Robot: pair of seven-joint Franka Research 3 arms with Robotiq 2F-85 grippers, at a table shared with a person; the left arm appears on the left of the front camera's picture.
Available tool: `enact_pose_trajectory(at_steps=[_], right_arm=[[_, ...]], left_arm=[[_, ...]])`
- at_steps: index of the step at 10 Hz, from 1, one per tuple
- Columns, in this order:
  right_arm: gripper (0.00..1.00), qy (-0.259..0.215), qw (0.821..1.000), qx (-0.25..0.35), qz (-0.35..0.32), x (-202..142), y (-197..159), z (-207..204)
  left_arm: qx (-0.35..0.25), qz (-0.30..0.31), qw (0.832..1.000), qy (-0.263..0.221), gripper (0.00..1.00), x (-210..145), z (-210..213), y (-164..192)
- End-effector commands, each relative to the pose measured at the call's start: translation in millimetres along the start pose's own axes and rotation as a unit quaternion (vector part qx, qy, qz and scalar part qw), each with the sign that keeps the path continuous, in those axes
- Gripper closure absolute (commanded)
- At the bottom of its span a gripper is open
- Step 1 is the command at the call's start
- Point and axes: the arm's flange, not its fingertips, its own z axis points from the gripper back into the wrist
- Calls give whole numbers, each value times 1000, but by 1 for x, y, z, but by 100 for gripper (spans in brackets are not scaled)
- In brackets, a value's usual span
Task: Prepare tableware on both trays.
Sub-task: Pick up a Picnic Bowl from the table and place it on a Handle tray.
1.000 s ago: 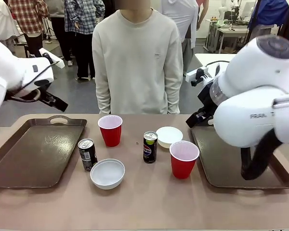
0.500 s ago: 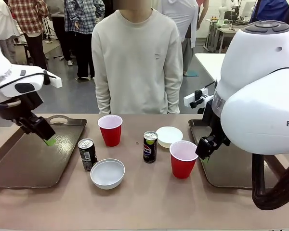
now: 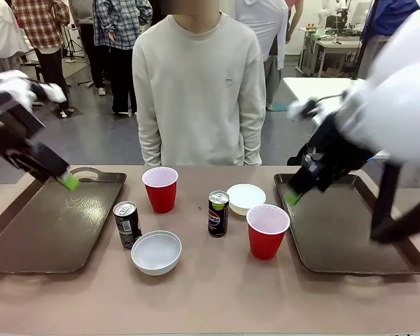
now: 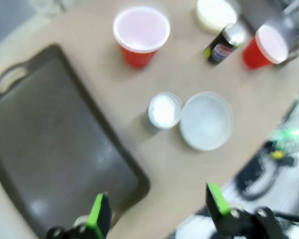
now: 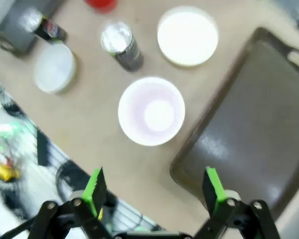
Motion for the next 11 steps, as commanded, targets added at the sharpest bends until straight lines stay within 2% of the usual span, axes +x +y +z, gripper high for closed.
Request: enact_pose_trajectory(at_steps=[1, 2, 3, 4, 5, 8, 11], right_arm=[[0, -162, 951, 249, -85, -69, -65, 24], [0, -198, 931, 292, -97, -90, -85, 31], [0, -208, 917, 321, -115, -113, -106, 32], [0, -205, 909, 340, -129, -127, -119, 30], [0, -189, 901, 361, -149, -144, -132, 23], [0, -145, 907, 354, -173, -171, -133, 21], [0, -113, 915, 335, -192, -176, -125, 20]], left_arm=[[-183, 31, 980, -76, 0, -11, 21, 45], [-243, 47, 964, -95, 0, -16, 24, 64], [-282, 66, 951, -104, 0, -23, 24, 78], [-314, 89, 939, -104, 0, -31, 28, 96], [-321, 118, 934, -101, 0, -41, 38, 116], [-280, 179, 935, -125, 0, -74, 55, 142], [-253, 185, 943, -114, 0, -82, 60, 145]])
